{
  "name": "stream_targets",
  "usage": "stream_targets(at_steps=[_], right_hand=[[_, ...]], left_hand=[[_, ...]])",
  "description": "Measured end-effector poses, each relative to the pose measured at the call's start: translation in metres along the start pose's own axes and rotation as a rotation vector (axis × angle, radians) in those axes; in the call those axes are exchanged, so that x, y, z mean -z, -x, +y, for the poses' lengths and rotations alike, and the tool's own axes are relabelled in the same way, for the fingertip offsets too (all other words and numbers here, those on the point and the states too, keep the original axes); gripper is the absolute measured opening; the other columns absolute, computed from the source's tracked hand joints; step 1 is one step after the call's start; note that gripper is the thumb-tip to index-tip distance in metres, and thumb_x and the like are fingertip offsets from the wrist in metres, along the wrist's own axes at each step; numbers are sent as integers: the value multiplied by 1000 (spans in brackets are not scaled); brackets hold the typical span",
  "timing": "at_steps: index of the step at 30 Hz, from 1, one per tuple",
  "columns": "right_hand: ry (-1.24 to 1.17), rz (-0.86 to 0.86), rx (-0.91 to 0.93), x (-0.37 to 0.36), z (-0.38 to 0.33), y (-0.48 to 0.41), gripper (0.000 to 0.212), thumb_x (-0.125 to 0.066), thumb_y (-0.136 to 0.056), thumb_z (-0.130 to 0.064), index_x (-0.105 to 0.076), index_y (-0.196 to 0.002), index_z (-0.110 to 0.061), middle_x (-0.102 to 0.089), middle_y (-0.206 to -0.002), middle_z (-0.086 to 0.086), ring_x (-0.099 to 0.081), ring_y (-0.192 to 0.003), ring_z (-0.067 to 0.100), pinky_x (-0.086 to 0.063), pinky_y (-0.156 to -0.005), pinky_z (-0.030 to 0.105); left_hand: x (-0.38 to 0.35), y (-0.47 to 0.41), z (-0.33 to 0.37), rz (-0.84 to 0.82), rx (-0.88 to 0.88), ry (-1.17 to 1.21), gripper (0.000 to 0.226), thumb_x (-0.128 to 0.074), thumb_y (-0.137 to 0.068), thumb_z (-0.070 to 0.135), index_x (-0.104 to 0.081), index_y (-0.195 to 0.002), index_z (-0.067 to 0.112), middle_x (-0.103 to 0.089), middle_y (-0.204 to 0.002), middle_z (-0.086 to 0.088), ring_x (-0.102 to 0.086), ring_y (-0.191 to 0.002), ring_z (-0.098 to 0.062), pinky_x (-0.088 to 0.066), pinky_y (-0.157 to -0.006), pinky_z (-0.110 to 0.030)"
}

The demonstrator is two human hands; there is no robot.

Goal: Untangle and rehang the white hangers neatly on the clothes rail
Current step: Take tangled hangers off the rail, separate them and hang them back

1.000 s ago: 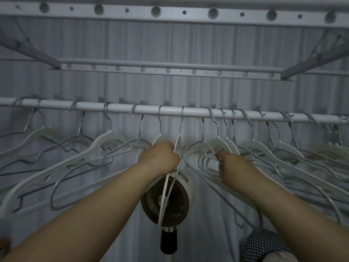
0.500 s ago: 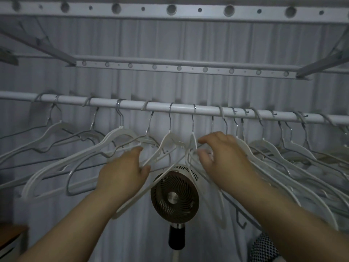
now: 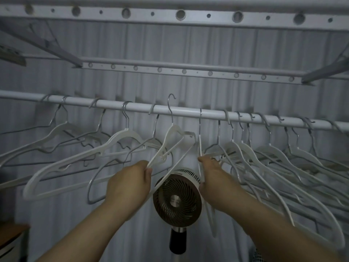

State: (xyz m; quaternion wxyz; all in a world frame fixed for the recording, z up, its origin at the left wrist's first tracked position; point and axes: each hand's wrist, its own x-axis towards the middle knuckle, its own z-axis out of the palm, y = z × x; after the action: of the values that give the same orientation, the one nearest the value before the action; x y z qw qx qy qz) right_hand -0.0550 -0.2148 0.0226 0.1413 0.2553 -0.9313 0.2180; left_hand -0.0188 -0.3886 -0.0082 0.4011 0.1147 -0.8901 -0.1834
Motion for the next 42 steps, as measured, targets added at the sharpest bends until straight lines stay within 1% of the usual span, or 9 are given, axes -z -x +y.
stream_targets(at_steps=[8,11,17,20,24,27,32,37,42], right_hand=[[59,31,2,2,9,5,60,-40,-88,2,-21,-141,-17,-29,-142,7,-48,-117,25,-43,-89,27],[85,43,4,2,12,7,55,-39,-88,3,-27,-138,-15,-31,-140,7,-49,-115,26,-43,-86,28],[130,0,-3,-5,15,13,49,-38,-89,1,-30,-136,-13,-33,-139,9,-46,-120,27,-43,-96,32],[179,-1,18,-12,12,20,48,-39,-89,-1,-31,-135,-12,-33,-140,9,-40,-124,27,-39,-99,33],[313,203,65,-23,4,30,53,-51,-86,-12,-36,-136,-11,-31,-146,12,-31,-130,32,-29,-106,40],[241,445,240,-31,-6,38,45,-68,-61,-2,-64,-105,2,-60,-115,28,-56,-106,47,-44,-88,58],[117,527,478,-22,-42,63,40,-60,-66,-6,-64,-105,1,-62,-116,22,-57,-110,44,-38,-92,46],[-209,224,369,-30,-87,90,51,-56,-88,-23,-40,-136,-17,-46,-133,-1,-38,-128,15,-25,-102,20],[-458,-297,418,-45,-137,121,14,-57,-88,-18,-59,-76,-26,-63,-74,-7,-57,-54,-8,-42,-54,3]], left_hand=[[14,15,-6,83,-43,19,31,-32,-95,35,-58,-103,22,-69,-84,0,-62,-87,-21,-32,-61,-27],[26,30,-12,105,-30,81,48,-24,-84,44,-61,-99,18,-68,-71,-1,-62,-74,-20,-35,-57,-29],[58,75,-27,88,116,109,20,-42,-91,30,-50,-76,39,-64,-59,4,-56,-57,-9,-41,-56,-28],[72,101,-33,65,185,90,25,-44,-90,30,-46,-69,43,-58,-73,37,-54,-52,-7,-44,-55,-29],[88,123,-45,35,216,56,26,-45,-91,29,-50,-67,40,-57,-73,39,-58,-52,-10,-49,-62,-33],[103,136,-56,-16,224,92,27,-46,-91,29,-51,-68,42,-60,-68,36,-61,-58,-4,-51,-61,-33],[140,151,-70,-101,169,171,22,-48,-90,28,-59,-74,39,-65,-66,26,-57,-48,0,-42,-50,-21],[192,173,-100,-170,142,281,22,-58,-86,20,-69,-72,32,-66,-57,10,-55,-48,-2,-47,-54,-25],[236,202,-135,-254,128,417,11,-72,-76,26,-72,-69,34,-68,-58,2,-57,-51,0,-45,-53,-10]])
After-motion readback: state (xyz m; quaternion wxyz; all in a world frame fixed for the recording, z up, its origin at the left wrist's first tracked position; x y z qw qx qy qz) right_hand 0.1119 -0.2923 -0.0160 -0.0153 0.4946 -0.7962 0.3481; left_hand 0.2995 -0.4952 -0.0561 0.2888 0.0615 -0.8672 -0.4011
